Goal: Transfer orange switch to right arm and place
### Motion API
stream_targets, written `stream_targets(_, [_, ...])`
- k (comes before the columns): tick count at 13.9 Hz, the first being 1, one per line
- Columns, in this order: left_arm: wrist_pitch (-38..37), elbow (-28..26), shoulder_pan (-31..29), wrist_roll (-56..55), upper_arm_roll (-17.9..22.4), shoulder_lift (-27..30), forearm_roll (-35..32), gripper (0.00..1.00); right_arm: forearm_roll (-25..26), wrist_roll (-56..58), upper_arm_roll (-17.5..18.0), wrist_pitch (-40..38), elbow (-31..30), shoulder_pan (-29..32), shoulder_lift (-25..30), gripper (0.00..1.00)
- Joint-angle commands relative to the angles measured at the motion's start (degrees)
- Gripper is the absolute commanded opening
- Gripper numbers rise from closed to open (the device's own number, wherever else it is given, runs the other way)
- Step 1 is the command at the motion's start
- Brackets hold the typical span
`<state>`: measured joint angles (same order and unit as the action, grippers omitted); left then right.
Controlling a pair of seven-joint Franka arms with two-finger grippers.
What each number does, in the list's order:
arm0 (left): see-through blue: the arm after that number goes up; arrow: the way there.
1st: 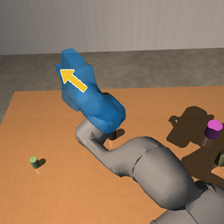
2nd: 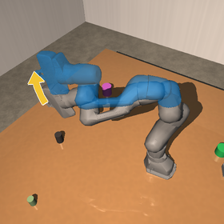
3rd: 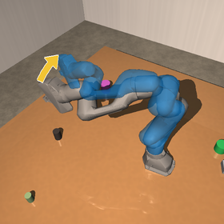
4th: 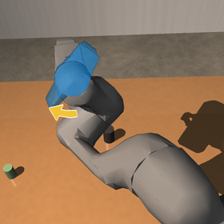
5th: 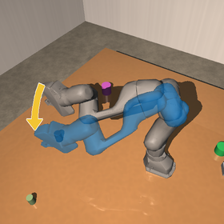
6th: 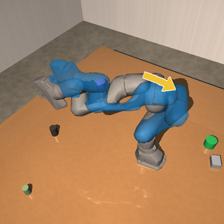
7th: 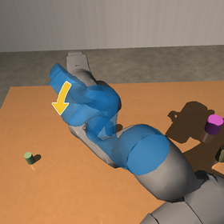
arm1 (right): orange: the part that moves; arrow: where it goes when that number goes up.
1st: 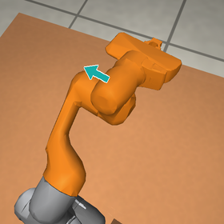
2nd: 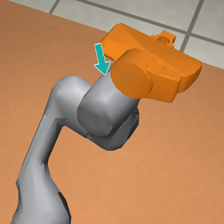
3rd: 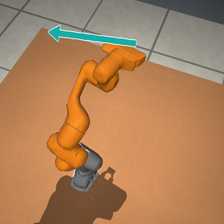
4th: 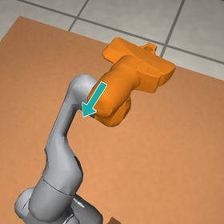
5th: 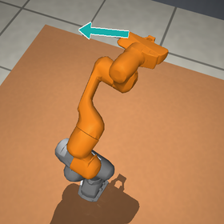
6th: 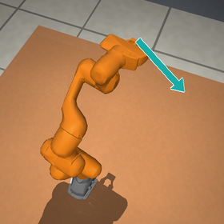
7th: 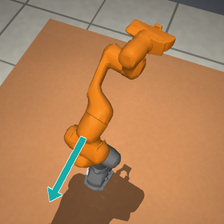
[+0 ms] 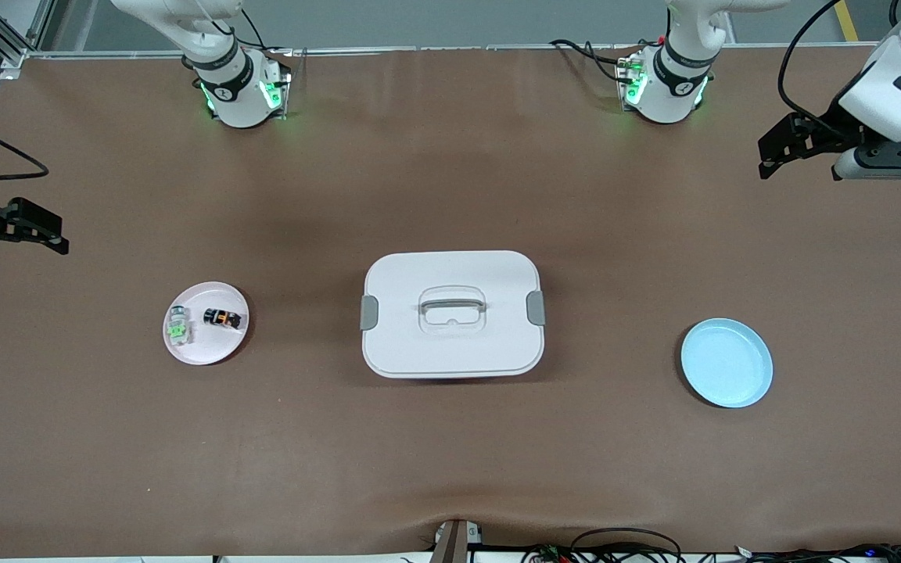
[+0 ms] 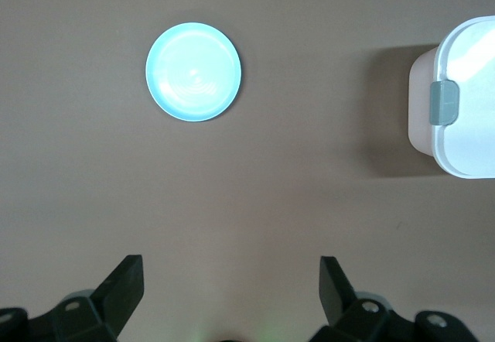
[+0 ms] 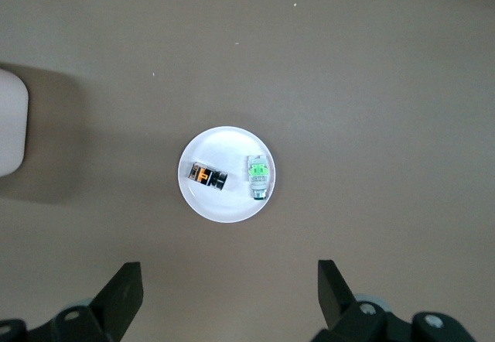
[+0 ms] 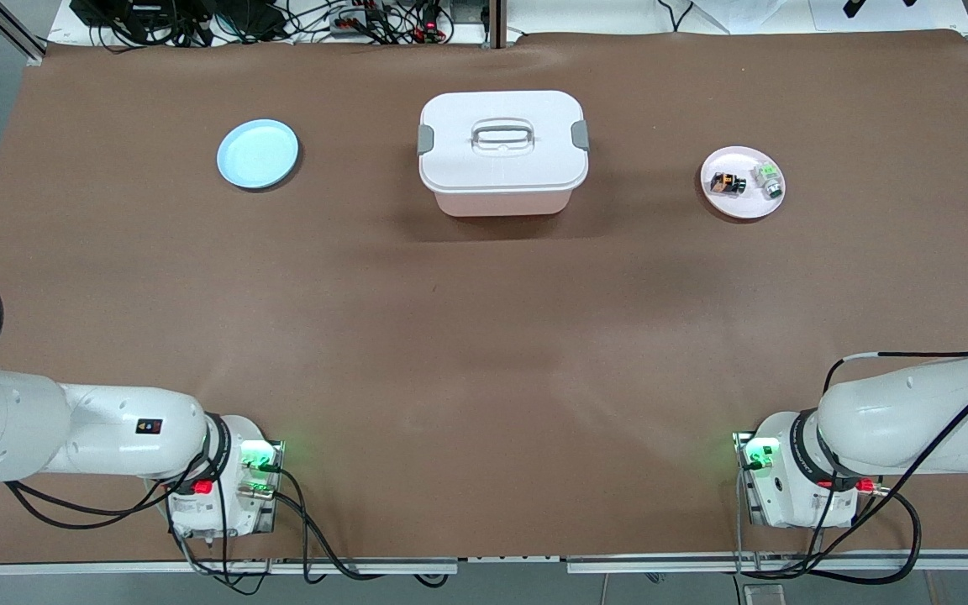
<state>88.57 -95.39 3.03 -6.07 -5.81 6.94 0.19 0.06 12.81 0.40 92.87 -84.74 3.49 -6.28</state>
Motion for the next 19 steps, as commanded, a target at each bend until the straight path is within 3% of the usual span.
stream_targets(1, [-0.94, 0.29, 0.13, 0.28, 0.1, 0.54, 0.6, 1.0, 1.26, -2.18, 0.57, -2.16, 2.64, 0.55, -0.22, 1.0])
stream_targets(12, [-2.17, -0.76, -0.05, 0.1, -0.43, 2.29, 0.6, 1.0, 1.17, -5.41, -0.14, -9.02, 4.23, 2.49, 0.39, 1.0])
stream_targets(15, [-1.91, -2.16, -0.05, 0.01, -0.87, 3.17, 0.6, 1.0, -3.29, -11.57, -0.4, -11.39, 4.23, 2.57, 0.48, 1.0])
stream_targets(19, [-1.82, -3.39, -0.49, 0.1, -0.78, 4.75, 0.69, 1.0, -3.4, -11.49, -2.59, -12.36, 4.31, -0.4, 0.57, 1.0])
